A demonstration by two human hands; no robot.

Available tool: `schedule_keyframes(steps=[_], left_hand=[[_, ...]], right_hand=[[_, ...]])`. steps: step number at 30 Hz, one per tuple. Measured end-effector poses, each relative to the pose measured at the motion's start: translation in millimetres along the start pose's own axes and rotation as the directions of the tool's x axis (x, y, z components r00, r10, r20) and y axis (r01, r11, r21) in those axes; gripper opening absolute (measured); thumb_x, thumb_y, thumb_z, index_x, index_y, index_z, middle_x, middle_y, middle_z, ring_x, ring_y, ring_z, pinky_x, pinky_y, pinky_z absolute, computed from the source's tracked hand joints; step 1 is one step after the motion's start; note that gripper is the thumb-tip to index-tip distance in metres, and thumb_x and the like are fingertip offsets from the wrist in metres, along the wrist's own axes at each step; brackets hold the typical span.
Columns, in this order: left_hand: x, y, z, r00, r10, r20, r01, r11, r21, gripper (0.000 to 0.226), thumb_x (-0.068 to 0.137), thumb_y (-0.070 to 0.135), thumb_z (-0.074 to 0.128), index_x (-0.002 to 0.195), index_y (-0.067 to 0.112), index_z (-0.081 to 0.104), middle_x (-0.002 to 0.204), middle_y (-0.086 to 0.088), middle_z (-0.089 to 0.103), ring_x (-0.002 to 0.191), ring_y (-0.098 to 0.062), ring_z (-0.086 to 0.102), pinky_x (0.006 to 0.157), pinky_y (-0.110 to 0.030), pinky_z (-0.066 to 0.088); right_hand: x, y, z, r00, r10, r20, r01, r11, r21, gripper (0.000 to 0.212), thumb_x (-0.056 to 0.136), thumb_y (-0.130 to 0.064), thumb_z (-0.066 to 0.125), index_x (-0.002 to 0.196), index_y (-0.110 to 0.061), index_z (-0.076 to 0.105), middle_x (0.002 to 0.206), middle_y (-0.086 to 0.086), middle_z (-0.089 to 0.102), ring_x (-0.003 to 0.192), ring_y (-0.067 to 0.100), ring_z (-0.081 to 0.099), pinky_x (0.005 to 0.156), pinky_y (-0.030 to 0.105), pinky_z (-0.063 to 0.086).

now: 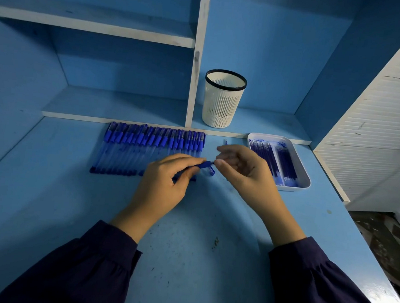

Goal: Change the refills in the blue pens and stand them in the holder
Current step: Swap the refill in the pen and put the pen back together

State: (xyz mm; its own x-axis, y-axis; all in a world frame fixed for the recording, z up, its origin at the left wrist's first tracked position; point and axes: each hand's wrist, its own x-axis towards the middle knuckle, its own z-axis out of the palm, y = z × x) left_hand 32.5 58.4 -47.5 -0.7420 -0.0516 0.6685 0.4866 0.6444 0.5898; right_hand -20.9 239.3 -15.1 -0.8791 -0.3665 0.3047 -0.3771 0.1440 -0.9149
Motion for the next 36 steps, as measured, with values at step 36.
schedule_keyframes(steps=[36], left_hand=[[-1.0, -1.9, -0.4, 1.0, -0.005, 0.003, 0.005, 1.0, -0.028, 0.023, 0.091, 0.01, 0.068, 0.113, 0.012, 0.073, 0.1, 0.004, 0.073, 0.087, -0.004, 0.066, 0.075, -0.018, 0.054]], right_hand=[[-2.6, -2.0, -5.3, 0.994, 0.049, 0.1, -0.056, 0.995, 0.077, 0.017, 0.089, 0.006, 0.061, 0.103, -0.002, 0.061, 0.085, 0.005, 0.065, 0.075, 0.01, 0.063, 0.071, 0.018, 0.048]])
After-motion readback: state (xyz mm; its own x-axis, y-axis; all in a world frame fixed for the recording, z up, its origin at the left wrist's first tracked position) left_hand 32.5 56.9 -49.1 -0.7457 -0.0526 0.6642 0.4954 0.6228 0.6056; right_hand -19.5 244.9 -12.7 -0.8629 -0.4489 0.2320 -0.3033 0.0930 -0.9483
